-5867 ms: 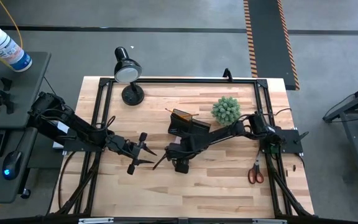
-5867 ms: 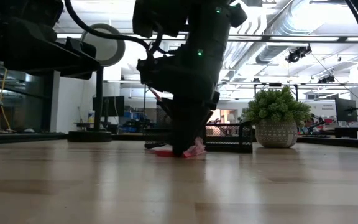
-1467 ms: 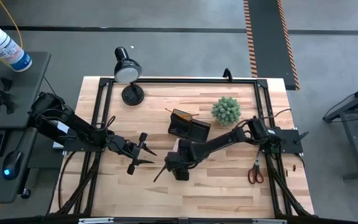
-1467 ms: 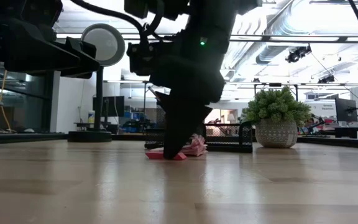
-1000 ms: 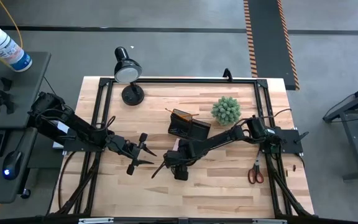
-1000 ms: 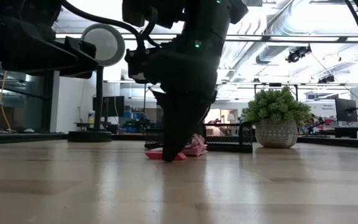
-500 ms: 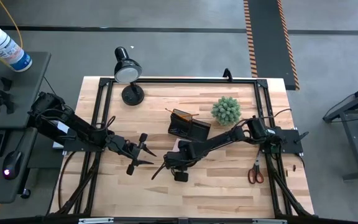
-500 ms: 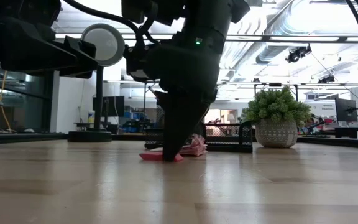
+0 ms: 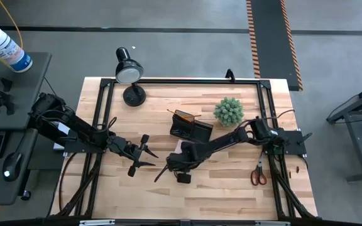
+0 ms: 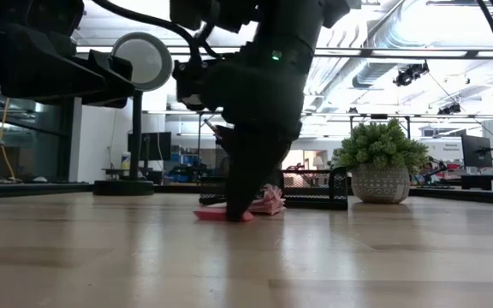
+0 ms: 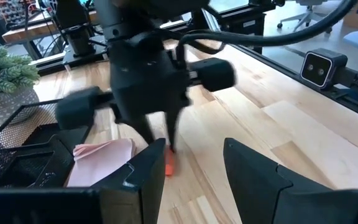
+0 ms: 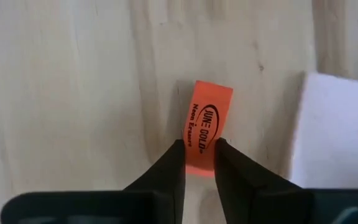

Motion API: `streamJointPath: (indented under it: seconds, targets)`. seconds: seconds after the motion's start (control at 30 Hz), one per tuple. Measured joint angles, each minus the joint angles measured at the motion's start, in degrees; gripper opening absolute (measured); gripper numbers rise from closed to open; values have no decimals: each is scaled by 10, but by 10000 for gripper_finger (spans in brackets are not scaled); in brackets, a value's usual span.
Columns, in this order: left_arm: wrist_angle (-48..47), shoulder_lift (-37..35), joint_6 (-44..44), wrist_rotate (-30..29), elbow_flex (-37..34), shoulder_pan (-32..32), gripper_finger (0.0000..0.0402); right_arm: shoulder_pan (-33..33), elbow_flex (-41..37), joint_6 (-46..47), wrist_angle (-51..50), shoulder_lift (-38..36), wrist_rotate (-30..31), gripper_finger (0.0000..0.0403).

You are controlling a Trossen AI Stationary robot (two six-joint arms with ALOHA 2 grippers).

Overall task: Pick and place office supplies into organizer
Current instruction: Put the orange eraser into the black desk organizer

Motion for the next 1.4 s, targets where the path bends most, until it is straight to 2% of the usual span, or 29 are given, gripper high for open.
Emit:
streamJointPath:
  seconds: [0.27,0.7,1.17,1.4]
  targets:
    - [-2,0,0,0,0,0,150,-2,0,-2,-52,-33,65,58]
    - [-2,0,-2,0,0,0,150,-13,1,-15,-54,-33,86,55]
    - [-2,0,-1,1,0,0,150,-46,92,-33,-169,-35,185,61]
    - [-4,0,-1,1,0,0,150,-89,94,-48,-176,-35,135,65]
